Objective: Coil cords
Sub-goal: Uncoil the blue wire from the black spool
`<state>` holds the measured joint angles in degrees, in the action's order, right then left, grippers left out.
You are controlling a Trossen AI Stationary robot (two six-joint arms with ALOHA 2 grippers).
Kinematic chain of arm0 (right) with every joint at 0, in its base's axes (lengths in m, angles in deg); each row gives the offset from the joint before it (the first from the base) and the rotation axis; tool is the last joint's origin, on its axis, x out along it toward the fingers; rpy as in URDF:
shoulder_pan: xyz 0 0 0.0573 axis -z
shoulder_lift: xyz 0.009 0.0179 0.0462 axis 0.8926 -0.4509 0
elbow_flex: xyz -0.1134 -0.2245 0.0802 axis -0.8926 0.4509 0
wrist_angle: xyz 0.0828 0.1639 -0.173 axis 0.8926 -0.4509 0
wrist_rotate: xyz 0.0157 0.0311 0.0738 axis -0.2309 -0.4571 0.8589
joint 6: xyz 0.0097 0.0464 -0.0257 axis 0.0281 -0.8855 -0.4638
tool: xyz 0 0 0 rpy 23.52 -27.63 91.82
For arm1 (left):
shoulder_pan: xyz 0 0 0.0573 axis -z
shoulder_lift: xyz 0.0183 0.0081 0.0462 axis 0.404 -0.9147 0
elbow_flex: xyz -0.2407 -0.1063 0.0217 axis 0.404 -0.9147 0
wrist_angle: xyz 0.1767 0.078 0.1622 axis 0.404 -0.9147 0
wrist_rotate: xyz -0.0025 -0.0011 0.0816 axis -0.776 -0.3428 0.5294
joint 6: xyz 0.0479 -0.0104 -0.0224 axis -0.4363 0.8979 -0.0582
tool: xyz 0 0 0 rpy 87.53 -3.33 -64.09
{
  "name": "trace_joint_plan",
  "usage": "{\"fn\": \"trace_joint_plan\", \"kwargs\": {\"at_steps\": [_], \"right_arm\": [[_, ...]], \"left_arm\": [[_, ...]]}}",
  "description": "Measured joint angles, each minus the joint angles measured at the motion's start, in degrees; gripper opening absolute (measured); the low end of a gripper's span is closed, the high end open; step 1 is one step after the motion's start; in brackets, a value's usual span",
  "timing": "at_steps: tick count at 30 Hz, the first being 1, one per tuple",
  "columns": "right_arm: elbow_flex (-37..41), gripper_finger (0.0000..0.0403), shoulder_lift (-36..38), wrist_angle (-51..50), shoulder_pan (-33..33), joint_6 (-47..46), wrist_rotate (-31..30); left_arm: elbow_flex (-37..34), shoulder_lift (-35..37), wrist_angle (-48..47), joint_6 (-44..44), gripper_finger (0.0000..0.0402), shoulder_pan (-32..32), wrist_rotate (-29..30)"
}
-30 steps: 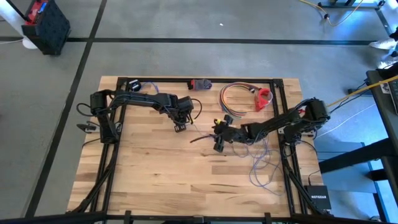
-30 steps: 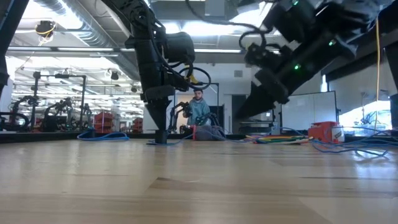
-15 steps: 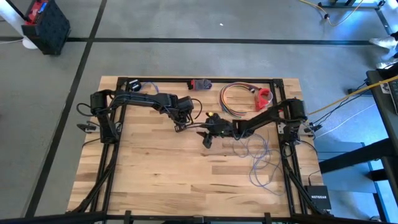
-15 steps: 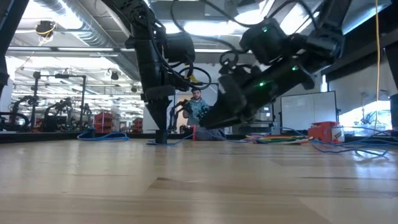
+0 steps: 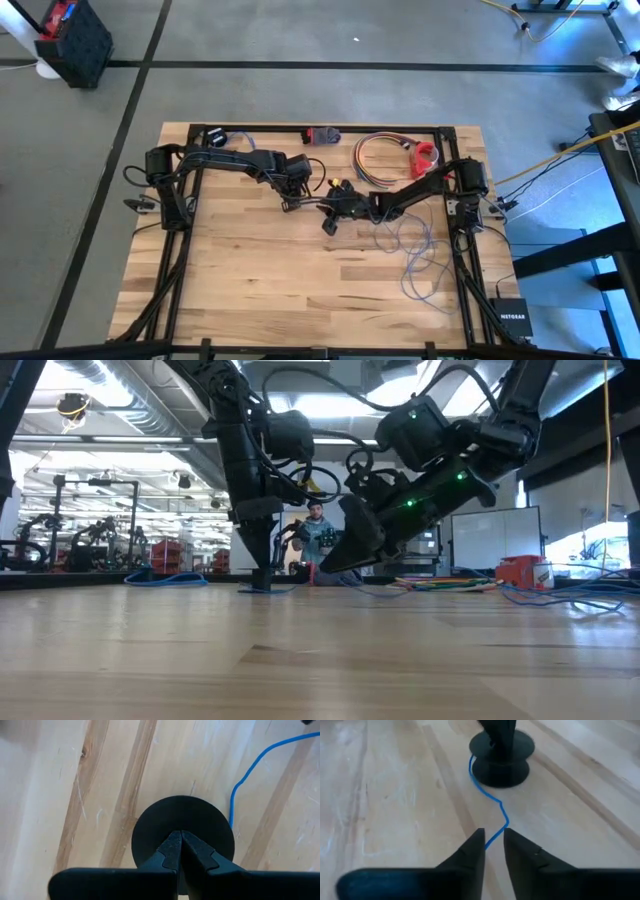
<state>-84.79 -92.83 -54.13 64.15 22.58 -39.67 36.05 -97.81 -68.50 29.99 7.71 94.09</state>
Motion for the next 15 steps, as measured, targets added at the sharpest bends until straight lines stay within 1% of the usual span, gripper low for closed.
{"fn": "trace_joint_plan", "kwargs": {"at_steps": [3,7,12,15], "right_arm": [[0.02,0.0061,-0.01,-0.87,-0.17,0.0,0.01],[0.02,0.0052,-0.02,-0.85,-0.17,0.0,0.06],[0.02,0.0053,-0.02,-0.88,-0.17,-0.67,1.48],[0.02,0.0072,-0.02,-0.82,-0.17,-2.79,2.18]], "left_arm": [[0.0,0.0,-0.01,0.03,0.0004,0.02,-0.01],[0.0,0.0,-0.03,0.2,0.0004,0.02,-0.01],[0.0,0.0,-0.03,0.2,0.0004,0.02,-0.01],[0.0,0.0,-0.01,0.22,0.0004,0.02,-0.01]]}}
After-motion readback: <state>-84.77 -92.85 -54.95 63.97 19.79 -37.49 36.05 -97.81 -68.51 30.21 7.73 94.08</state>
